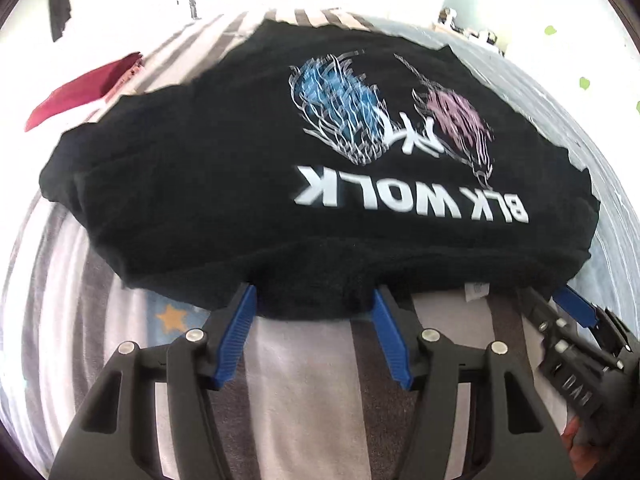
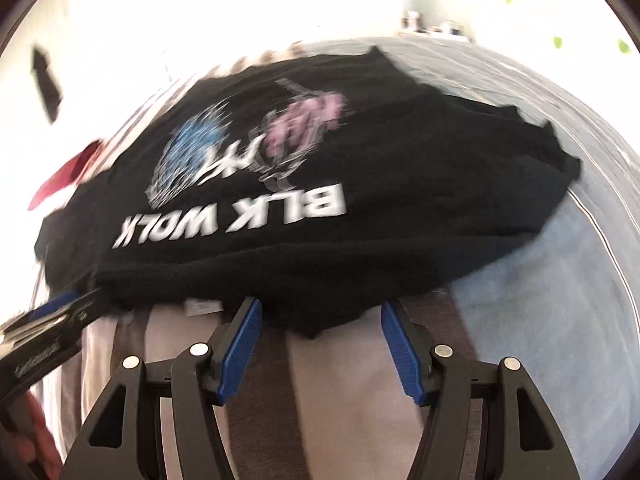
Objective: Fold clothes
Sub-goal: 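Grasp the T-shirt hem with the left gripper while the right gripper grasps beside it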
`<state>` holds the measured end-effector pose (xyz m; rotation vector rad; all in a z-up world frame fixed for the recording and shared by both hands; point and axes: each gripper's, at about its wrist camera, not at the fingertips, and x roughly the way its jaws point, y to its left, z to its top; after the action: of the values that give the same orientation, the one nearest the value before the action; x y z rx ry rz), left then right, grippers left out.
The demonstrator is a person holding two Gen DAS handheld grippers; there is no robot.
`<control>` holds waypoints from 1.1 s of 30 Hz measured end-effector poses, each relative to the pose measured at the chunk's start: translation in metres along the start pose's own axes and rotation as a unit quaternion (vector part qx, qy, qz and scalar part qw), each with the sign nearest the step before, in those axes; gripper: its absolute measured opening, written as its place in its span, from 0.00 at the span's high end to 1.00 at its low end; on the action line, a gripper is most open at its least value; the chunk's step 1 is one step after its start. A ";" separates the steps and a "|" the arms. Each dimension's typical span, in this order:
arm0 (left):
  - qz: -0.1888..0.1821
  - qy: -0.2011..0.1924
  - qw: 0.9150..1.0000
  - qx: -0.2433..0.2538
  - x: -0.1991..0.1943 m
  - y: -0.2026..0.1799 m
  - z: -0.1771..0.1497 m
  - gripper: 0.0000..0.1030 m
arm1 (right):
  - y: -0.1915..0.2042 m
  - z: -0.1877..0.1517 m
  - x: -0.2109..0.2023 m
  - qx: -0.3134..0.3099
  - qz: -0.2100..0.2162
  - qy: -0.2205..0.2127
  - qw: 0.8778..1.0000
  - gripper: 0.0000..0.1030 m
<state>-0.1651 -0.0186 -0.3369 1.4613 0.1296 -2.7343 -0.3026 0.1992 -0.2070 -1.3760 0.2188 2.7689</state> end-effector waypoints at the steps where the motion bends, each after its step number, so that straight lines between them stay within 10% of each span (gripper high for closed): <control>1: 0.000 0.000 1.000 0.004 0.000 -0.001 0.000 0.46 | 0.002 0.001 0.002 -0.006 -0.001 0.000 1.000 0.44; 13: 0.007 0.006 1.000 0.025 0.021 -0.010 0.011 0.53 | 0.016 0.022 0.025 -0.053 -0.013 0.007 0.998 0.44; 18: -0.012 0.000 1.000 0.028 0.021 -0.007 0.024 0.84 | 0.003 0.040 0.030 -0.023 -0.003 0.001 1.000 0.58; 26: -0.040 -0.014 0.999 0.025 0.005 -0.005 0.036 0.91 | -0.007 0.059 0.035 -0.028 0.005 -0.007 1.000 0.89; 33: -0.064 -0.025 0.997 0.032 -0.045 -0.003 0.021 0.92 | -0.016 0.048 -0.013 -0.052 0.029 -0.007 0.998 0.92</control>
<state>-0.1579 -0.0180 -0.2880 1.4459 0.1394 -2.9011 -0.3307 0.2224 -0.1696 -1.3929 0.1189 2.8746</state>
